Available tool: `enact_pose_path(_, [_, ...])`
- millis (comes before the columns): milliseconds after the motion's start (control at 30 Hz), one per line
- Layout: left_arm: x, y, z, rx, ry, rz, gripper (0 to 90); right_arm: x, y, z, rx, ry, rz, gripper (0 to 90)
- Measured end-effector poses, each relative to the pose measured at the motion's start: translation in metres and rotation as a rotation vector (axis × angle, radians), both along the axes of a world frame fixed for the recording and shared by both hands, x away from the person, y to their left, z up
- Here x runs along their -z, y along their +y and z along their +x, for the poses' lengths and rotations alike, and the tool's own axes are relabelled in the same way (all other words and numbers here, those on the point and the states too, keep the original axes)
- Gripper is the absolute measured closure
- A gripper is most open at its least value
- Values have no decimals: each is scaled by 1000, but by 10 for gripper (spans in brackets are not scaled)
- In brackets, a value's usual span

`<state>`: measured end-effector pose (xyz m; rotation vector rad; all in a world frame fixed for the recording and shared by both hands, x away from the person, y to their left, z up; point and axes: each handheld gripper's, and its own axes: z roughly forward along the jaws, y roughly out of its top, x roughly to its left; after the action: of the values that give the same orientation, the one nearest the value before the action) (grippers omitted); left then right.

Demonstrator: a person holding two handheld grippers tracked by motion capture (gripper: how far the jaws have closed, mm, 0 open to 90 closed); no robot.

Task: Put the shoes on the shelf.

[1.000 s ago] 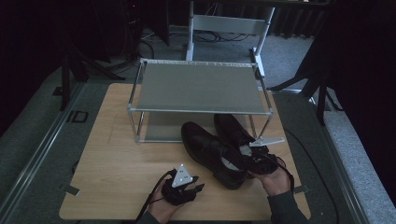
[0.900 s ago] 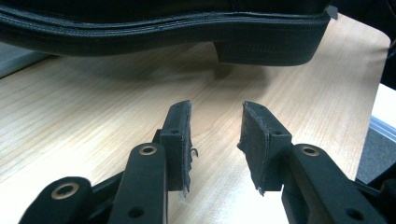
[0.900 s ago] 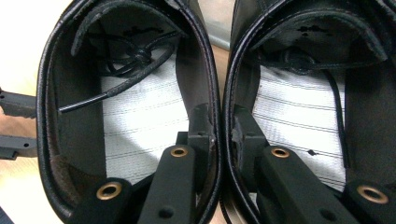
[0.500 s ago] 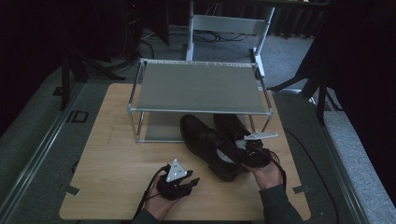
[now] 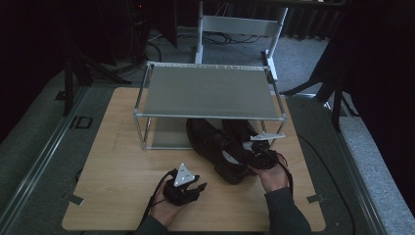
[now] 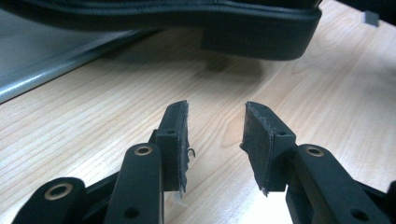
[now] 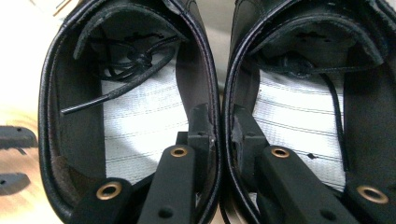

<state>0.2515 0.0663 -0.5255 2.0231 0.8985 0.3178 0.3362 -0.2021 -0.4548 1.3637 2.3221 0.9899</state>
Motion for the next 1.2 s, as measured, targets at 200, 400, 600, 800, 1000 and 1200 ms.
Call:
enact_pose_path(200, [-1,5,10,-37,-26,11,610,-1,8,5,17,-10,8,805])
enact_pose_path(400, [-11,16,36,-162,-95,21,607,-1,17,8,51,-18,15,805])
enact_pose_path(600, [-15,18,67,-309,-147,6,607,-1,27,12,97,-25,52,805])
enact_pose_path(800, [-18,11,92,-383,-192,8,612,-1,35,18,154,-51,57,805])
enact_pose_path(1000, [-14,3,111,-408,-200,49,632,4,40,23,192,-62,60,804])
enact_pose_path(1200, [-7,-6,124,-420,-199,72,681,11,41,27,214,-69,55,804])
